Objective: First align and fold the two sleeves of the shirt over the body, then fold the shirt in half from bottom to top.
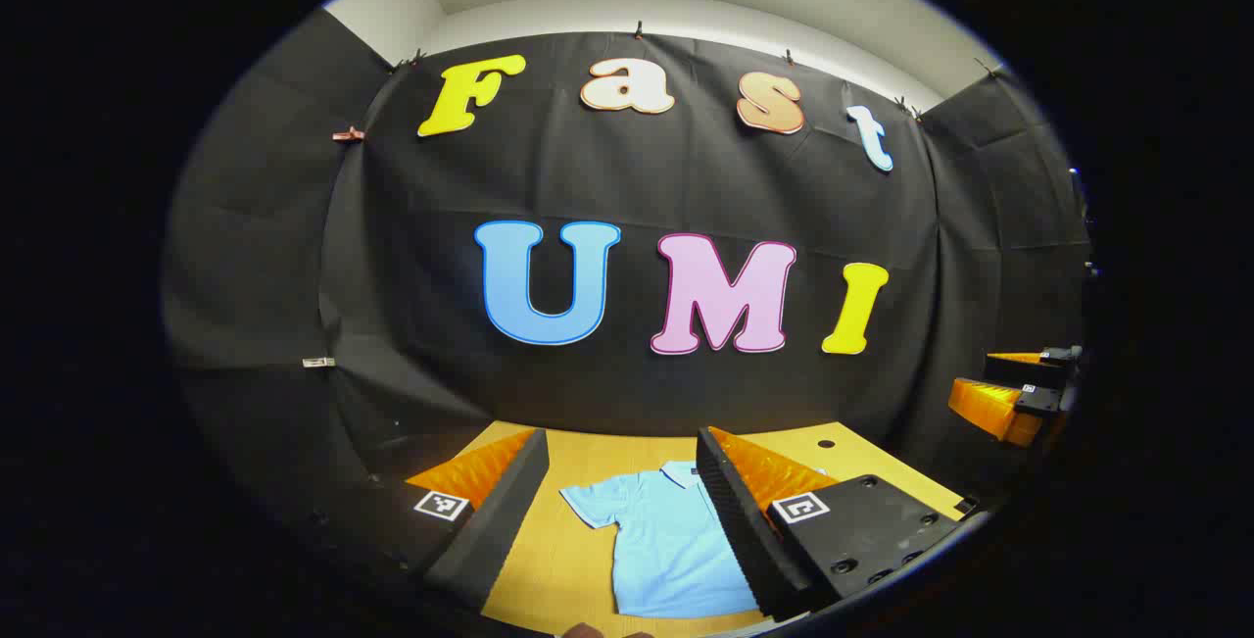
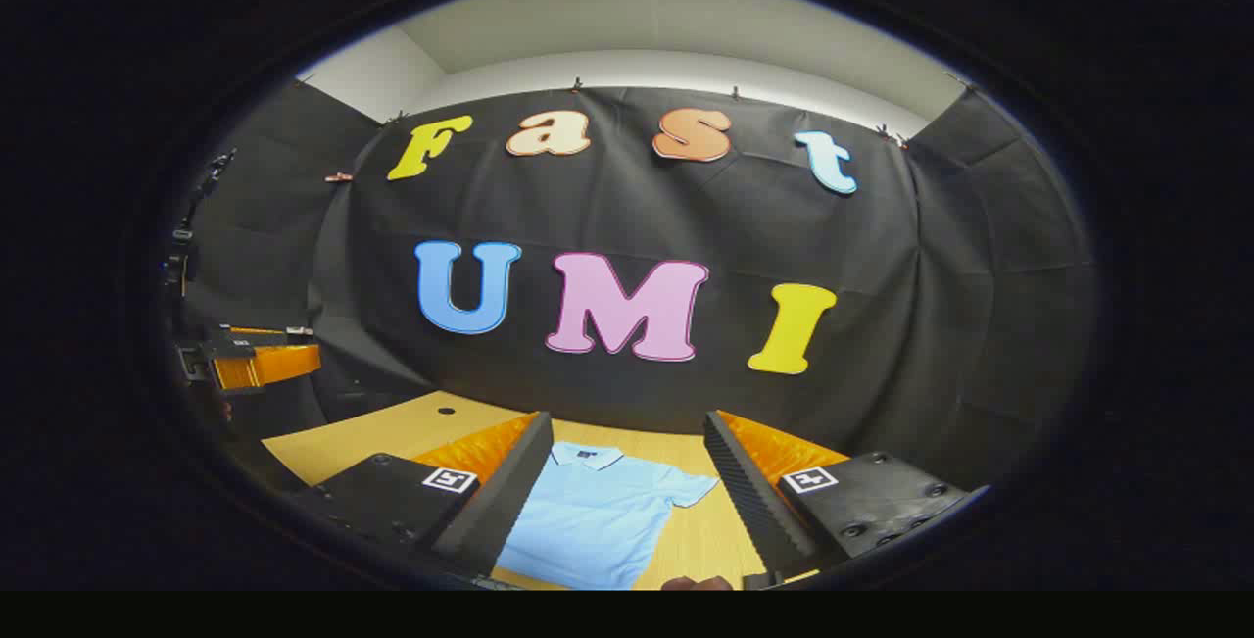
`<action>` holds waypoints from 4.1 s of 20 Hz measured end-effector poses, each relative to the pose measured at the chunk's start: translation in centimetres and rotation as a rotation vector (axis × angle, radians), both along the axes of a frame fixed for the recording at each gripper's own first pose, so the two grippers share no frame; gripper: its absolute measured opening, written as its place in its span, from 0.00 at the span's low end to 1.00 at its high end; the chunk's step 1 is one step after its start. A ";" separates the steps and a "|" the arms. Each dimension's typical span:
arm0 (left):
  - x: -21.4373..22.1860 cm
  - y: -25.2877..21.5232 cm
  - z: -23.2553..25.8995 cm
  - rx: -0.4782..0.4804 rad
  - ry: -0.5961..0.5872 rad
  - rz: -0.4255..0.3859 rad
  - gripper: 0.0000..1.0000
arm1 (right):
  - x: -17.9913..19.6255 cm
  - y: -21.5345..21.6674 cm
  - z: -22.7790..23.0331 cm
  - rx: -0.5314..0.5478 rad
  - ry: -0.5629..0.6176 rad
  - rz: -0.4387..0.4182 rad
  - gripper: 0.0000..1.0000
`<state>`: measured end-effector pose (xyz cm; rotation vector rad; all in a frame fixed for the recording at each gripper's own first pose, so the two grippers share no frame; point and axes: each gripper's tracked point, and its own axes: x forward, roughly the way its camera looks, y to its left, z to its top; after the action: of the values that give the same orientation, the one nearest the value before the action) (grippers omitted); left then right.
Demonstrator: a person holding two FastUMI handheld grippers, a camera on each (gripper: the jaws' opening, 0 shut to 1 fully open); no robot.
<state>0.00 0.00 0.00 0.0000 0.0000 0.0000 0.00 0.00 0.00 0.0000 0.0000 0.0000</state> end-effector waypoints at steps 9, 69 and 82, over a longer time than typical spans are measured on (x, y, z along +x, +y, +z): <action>-0.3 0.2 0.2 -0.016 -0.005 -0.004 0.96 | -0.4 -0.6 -0.2 0.006 0.011 -0.012 0.95; 19.5 -6.8 -8.2 0.061 0.270 0.180 0.97 | 35.1 -15.7 -46.3 0.316 0.897 0.013 0.99; 21.6 -8.7 -9.7 0.066 0.301 0.156 0.97 | 35.4 -16.9 -47.4 0.286 0.903 -0.026 0.08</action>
<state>21.60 -8.70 -9.70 0.0662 0.3008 0.1555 35.35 -16.89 -47.42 0.2859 0.9025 -0.0263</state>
